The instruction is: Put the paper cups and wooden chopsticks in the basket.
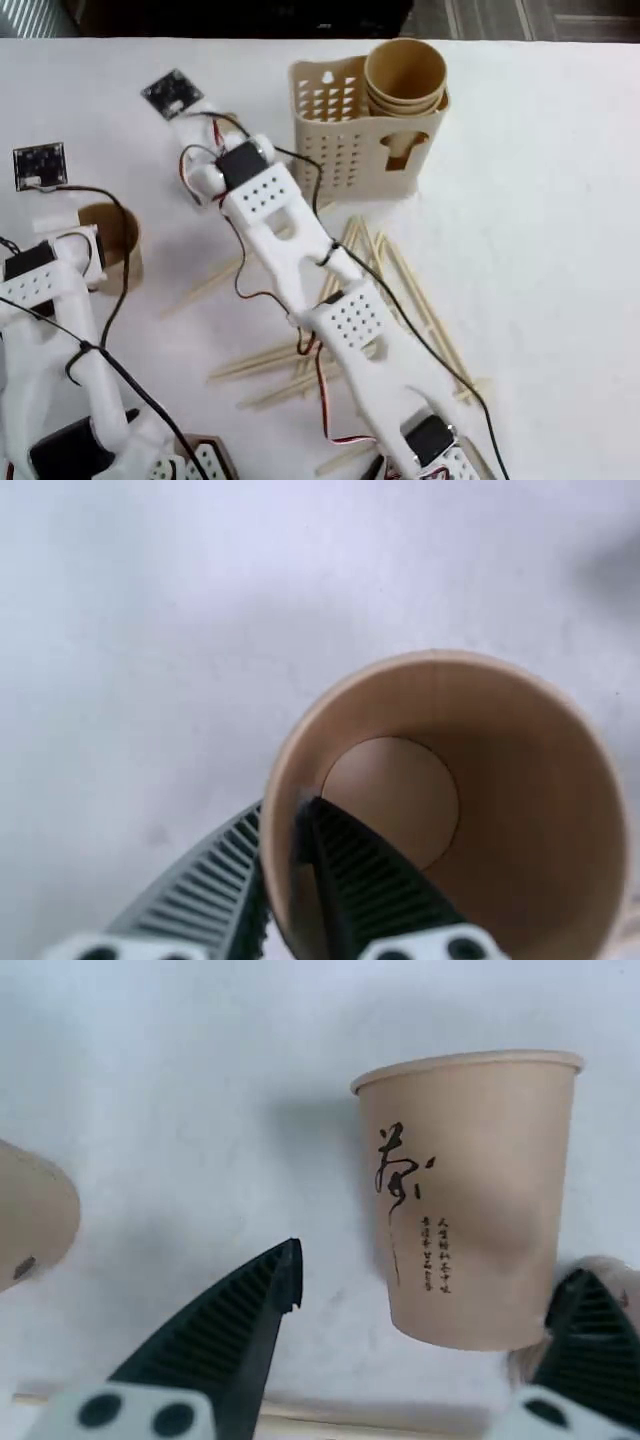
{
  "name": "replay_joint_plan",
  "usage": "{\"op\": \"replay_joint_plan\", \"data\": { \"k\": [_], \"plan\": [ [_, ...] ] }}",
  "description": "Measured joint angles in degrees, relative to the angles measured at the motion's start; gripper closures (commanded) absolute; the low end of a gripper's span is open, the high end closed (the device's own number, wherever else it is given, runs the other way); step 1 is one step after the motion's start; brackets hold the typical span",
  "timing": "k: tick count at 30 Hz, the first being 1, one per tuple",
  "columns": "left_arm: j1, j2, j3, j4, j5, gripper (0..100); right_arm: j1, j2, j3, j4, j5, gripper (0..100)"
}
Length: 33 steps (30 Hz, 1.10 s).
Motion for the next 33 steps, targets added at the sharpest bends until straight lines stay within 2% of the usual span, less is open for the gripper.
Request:
{"op": "replay_joint_plan", "data": {
  "k": [12,21,25,33],
  "plan": [
    [0.0,0.0,0.0,0.0,0.0,98,2.55,8.35,-0.35,-2.64,0.53,61.5],
    [0.0,0.0,0.44,-0.09,0.0,98,3.16,9.76,-0.62,-2.64,1.85,84.8],
    [0.0,0.0,0.44,-0.09,0.0,98,3.08,9.49,-0.62,-2.02,7.03,86.5],
    [0.0,0.0,0.7,-1.05,0.0,98,2.81,4.84,-0.62,6.07,8.62,86.5]
  ]
}}
